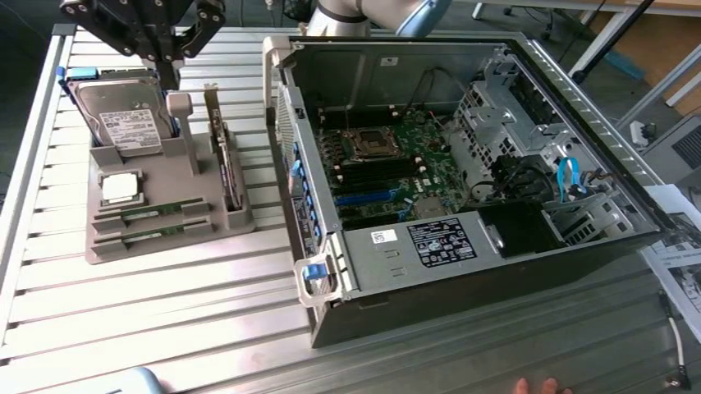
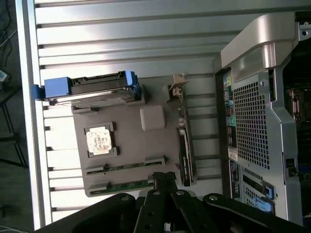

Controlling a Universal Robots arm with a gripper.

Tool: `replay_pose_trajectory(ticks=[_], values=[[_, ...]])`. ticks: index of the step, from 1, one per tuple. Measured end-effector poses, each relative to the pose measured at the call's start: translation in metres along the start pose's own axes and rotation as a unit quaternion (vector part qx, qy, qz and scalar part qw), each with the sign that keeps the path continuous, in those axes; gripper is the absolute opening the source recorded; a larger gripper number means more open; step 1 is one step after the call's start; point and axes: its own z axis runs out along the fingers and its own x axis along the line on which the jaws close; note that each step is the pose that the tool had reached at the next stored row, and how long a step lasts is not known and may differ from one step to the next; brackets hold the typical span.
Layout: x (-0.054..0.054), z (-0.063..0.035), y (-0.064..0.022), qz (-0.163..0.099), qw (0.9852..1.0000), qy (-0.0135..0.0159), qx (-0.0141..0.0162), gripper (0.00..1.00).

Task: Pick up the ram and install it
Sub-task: 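Reach for the ram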

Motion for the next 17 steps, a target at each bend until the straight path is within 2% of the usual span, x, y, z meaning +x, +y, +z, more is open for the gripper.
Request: replay_pose_trajectory(ticks=[10, 17], values=[[0.034, -0.0005, -0.0026, 0.0, 1.0, -0.0001, -0.0001, 0.11], [0.034, -0.0006, -0.0028, 0.0, 1.0, 0.0, -0.0001, 0.11]])
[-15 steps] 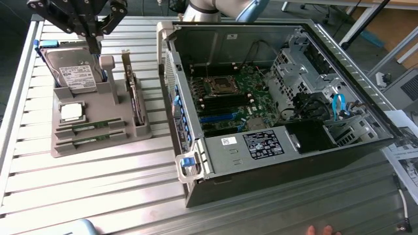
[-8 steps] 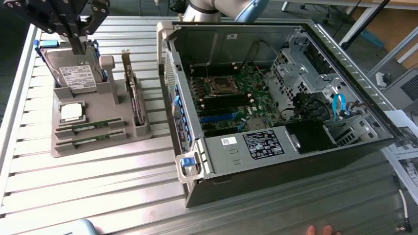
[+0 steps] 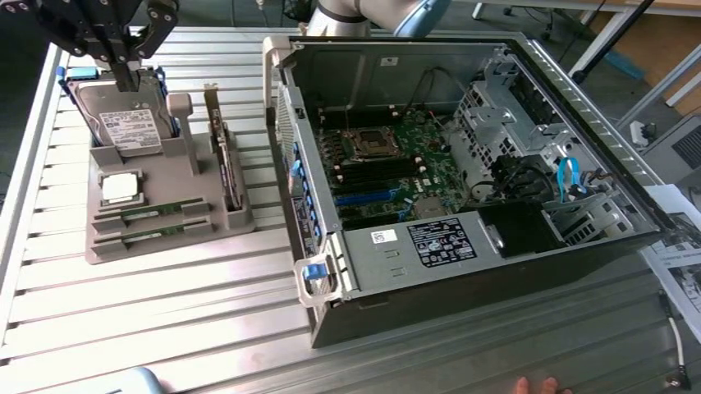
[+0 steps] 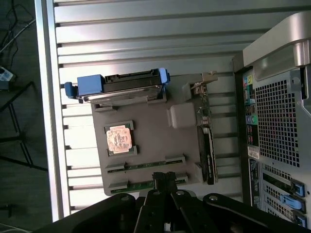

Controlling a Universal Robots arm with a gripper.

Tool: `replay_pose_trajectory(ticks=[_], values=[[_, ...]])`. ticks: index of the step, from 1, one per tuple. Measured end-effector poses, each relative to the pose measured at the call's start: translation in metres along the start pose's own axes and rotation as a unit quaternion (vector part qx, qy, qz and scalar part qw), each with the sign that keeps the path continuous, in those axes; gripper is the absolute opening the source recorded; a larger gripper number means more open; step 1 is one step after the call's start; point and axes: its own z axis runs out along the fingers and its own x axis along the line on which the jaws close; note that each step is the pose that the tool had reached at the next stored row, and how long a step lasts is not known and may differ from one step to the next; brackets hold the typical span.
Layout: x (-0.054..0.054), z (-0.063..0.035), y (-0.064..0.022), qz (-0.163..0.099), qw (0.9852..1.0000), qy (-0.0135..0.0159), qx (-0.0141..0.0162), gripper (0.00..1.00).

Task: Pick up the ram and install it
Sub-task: 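Reach for the ram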

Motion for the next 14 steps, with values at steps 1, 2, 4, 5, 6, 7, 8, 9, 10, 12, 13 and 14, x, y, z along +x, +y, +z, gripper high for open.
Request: replay_pose_trajectory(ticks=[1, 2, 4, 5, 6, 7, 8, 9, 10, 12, 13, 14], values=[[0.0, 0.0, -0.0006, 0.0, 1.0, 0.0, 0.0, 0.11], [0.0, -0.0001, -0.0014, 0.0, 1.0, 0.0, 0.0, 0.11], [0.0, -0.0002, -0.003, 0.0, 1.0, 0.0, 0.0, 0.11], [0.0, -0.0002, -0.0039, 0.0, 1.0, 0.0, 0.0, 0.11], [0.0, -0.0002, -0.0048, 0.0, 1.0, 0.0, 0.0, 0.11], [-0.001, -0.0003, -0.0058, 0.0, 1.0, 0.0, 0.0, 0.11], [-0.001, -0.0003, -0.0068, 0.0, 1.0, 0.0, 0.0, 0.11], [-0.001, -0.0003, -0.0078, 0.0, 1.0, 0.0, 0.0, 0.11], [-0.001, -0.0004, -0.0094, 0.0, 1.0, 0.0, 0.0, 0.11], [-0.001, -0.0005, -0.0121, 0.0, 1.0, -0.0001, 0.0, 0.11], [-0.001, -0.0005, -0.013, 0.0, 1.0, -0.0001, 0.0, 0.11], [-0.001, -0.0006, -0.0146, 0.0, 1.0, 0.0, 0.0, 0.11]])
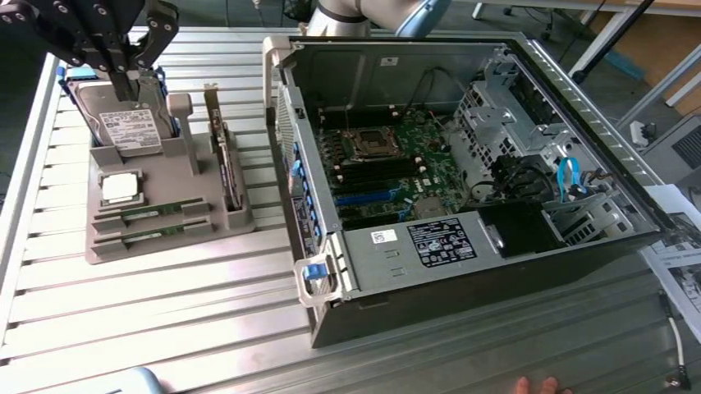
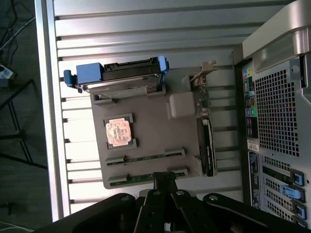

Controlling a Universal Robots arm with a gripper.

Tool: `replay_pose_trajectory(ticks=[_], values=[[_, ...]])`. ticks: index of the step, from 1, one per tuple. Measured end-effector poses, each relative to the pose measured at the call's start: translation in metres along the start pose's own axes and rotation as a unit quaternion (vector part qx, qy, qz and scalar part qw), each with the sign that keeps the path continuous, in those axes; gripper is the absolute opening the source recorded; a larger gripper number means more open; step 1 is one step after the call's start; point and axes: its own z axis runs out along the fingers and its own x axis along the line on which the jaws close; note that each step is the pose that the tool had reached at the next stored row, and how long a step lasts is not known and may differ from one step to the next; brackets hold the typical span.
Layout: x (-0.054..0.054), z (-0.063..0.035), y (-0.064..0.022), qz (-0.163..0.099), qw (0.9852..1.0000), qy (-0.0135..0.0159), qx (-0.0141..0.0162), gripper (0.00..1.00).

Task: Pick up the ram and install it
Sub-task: 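Reach for the ram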

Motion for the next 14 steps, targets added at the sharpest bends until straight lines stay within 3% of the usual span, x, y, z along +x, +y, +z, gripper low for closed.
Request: replay_pose_trajectory(ticks=[14], values=[[-0.001, -0.0005, -0.012, 0.0, 1.0, 0.0, 0.0002, 0.11]])
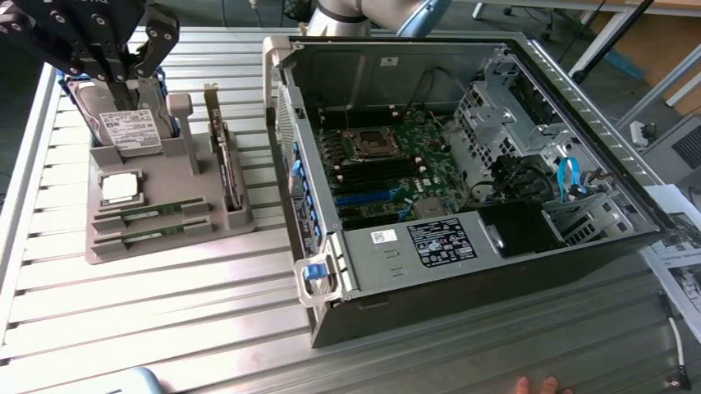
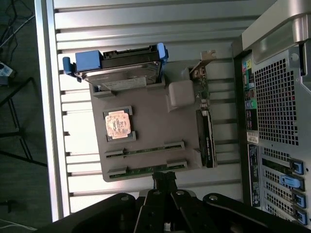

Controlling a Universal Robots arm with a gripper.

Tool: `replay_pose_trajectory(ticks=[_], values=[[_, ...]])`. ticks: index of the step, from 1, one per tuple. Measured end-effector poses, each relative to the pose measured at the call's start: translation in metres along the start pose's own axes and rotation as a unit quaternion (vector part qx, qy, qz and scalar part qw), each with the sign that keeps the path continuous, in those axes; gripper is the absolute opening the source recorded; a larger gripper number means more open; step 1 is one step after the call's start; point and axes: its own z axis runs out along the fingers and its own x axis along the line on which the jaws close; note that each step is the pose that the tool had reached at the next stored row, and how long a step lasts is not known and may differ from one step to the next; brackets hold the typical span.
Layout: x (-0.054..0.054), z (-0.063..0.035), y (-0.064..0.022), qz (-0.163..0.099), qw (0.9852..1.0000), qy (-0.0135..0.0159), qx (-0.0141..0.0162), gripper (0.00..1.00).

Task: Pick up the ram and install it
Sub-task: 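Reach for the ram, then pick up the ram and move it above insertion slot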

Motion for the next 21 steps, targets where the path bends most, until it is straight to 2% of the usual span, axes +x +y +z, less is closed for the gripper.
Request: replay_pose_trajectory(ticks=[18, 21], values=[[0.0, 0.0, 0.0, 0.0, 1.0, 0.0, 0.0, 0.11], [0.0, 0.0, 0.0, -0.005, 1.0, 0.0013, 0.0, 0.11]])
